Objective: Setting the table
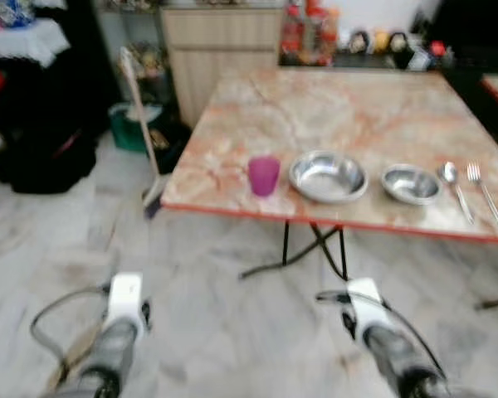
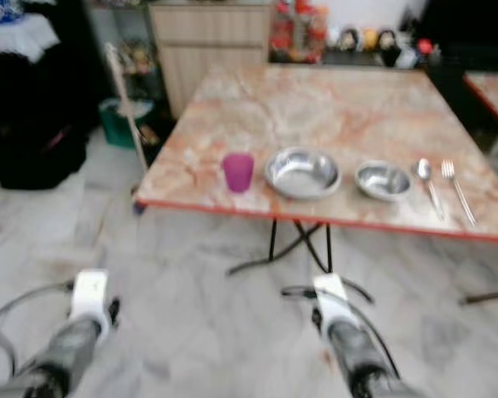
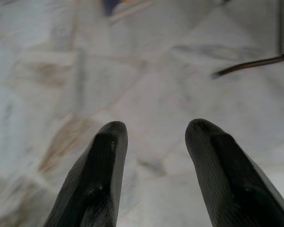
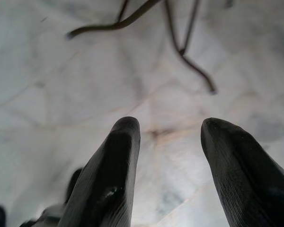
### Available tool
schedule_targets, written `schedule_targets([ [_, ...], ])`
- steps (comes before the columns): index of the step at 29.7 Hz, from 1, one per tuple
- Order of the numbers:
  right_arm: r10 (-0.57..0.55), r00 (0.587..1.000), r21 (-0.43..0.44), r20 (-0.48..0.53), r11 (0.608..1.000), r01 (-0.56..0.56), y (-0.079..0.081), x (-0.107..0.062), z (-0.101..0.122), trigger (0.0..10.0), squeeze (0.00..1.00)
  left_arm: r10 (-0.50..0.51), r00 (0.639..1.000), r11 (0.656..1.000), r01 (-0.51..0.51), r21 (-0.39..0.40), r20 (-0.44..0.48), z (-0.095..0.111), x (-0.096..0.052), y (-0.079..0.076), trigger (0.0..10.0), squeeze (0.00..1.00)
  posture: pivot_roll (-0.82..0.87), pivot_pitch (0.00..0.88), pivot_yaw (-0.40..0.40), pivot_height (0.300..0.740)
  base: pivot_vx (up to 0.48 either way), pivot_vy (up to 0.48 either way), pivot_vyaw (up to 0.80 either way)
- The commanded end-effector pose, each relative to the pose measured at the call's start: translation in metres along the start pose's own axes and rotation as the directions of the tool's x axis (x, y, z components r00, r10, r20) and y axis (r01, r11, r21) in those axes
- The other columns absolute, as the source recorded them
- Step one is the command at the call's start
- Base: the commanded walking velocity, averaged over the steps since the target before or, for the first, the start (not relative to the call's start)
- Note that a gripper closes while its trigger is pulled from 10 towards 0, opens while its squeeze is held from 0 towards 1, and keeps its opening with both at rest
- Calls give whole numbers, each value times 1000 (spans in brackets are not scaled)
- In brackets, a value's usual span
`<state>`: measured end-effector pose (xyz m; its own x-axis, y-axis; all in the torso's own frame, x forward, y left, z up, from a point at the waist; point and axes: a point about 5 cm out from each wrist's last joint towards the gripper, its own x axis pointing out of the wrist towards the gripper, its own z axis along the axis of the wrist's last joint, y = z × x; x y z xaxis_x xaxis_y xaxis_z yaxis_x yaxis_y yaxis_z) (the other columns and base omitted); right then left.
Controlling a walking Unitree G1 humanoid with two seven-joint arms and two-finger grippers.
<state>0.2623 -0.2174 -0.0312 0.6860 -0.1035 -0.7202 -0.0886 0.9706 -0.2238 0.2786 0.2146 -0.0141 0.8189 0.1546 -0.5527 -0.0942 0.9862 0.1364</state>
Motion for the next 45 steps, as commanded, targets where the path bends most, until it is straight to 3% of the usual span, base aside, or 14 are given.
schedule_targets([
  [1, 9, 1000, 9, 16, 1000, -9, 4, 1, 4, 10000, 0, 8, 1000, 1000, -8, 19, -21, -5, -1, 7, 10000, 0, -15, 0, 18, 740, 0, 0, -644],
  [13, 10, 1000, 13, 16, 1000, -10, 5, 0, 3, 10000, 0, 7, 999, 1000, -6, 25, -32, -10, -3, 8, 10000, 0, -20, 0, 24, 740, 0, 0, -644],
  [35, -3, 998, 66, 59, 998, -1, 2, 1, 12, 10000, 0, 5, 1000, 1000, -5, 1, -6, -3, -1, 8, 10000, 0, -18, 0, 22, 740, 0, 0, 0],
  [45, -2, 998, 70, 62, 998, -3, 2, 1, 12, 10000, 0, 5, 1000, 1000, -5, 26, -11, -2, -1, 7, 10000, 0, -15, 0, 17, 740, 0, -108, 0],
])
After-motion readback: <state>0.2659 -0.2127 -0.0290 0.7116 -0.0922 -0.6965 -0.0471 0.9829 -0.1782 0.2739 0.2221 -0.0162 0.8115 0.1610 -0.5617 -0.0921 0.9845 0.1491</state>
